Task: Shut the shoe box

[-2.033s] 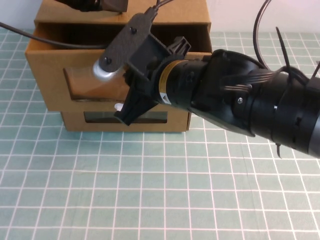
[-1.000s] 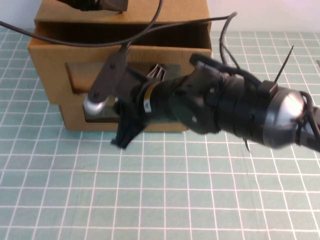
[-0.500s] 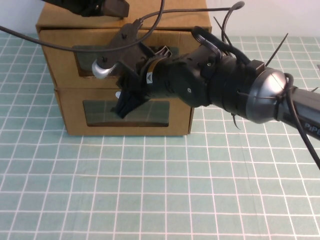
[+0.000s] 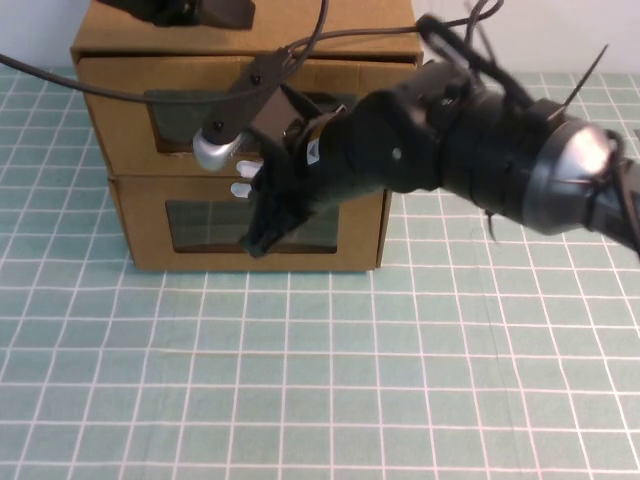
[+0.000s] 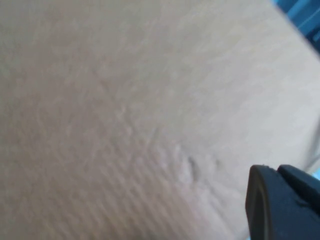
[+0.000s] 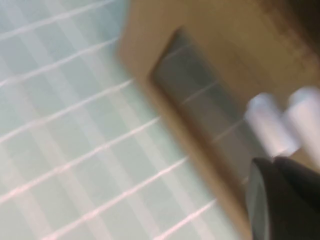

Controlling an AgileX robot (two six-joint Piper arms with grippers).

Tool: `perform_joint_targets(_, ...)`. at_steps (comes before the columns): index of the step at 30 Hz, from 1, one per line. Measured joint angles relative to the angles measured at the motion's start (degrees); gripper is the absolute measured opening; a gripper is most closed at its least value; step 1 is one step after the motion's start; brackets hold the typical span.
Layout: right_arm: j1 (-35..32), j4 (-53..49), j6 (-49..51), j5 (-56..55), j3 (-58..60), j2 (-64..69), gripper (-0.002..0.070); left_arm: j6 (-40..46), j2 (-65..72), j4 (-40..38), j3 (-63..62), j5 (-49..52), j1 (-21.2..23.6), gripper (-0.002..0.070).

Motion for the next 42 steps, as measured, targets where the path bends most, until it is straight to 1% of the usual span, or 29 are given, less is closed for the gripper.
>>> perform_joint_targets(5,0.0,10.3,-10.5,9.2,0.0,-4.2,-0.0014,0.0,-6.6,0.2,0.0,-1.4,0.0,-0.0005)
perform_joint_targets(8,0.0,12.4,-11.7,10.2,0.0,-7.7,-0.0014,0.0,-11.0,0.5,0.0,-1.3,0.0,-0.0005)
perform_joint_targets(10,-0.1,12.0,-9.9,9.2,0.0,-10.7,-0.0014,0.1,-14.1,0.6,0.0,-0.5,0.0,-0.0005)
perform_joint_targets(12,-0.5,10.5,-6.3,7.5,0.0,-13.7,-0.0014,0.1,-16.9,0.8,0.0,0.7,0.0,-0.0005)
perform_joint_targets(15,-1.8,4.9,2.3,6.0,0.0,-18.7,-0.0014,-0.1,-21.6,3.0,0.0,1.8,0.0,-0.0005)
perform_joint_targets(20,-6.6,-9.2,20.8,8.6,0.0,-25.8,-0.0014,-4.6,-28.9,14.0,0.0,4.3,0.0,-0.0005)
perform_joint_targets(23,-10.4,-16.5,31.2,10.8,1.0,-30.4,-0.0014,-6.7,-33.9,20.0,2.2,4.8,0.0,-0.0005)
perform_joint_targets(27,-14.4,-20.7,35.4,11.4,6.4,-37.5,-0.0014,-8.0,-41.4,24.2,10.5,3.7,0.0,-0.0005)
perform_joint_targets(32,-15.4,-21.0,38.3,9.0,19.4,-47.6,-0.0014,-8.6,-51.8,25.1,27.0,-1.9,0.0,-0.0005)
perform_joint_targets(39,-15.4,-26.6,48.5,-4.1,43.8,-65.6,-0.0014,-12.4,-67.3,27.5,52.5,-13.2,0.0,-0.0005)
perform_joint_targets(42,-15.4,-28.6,53.4,-7.6,54.3,-74.3,-0.0014,-14.8,-73.4,28.1,62.1,-17.3,0.0,-0.0005)
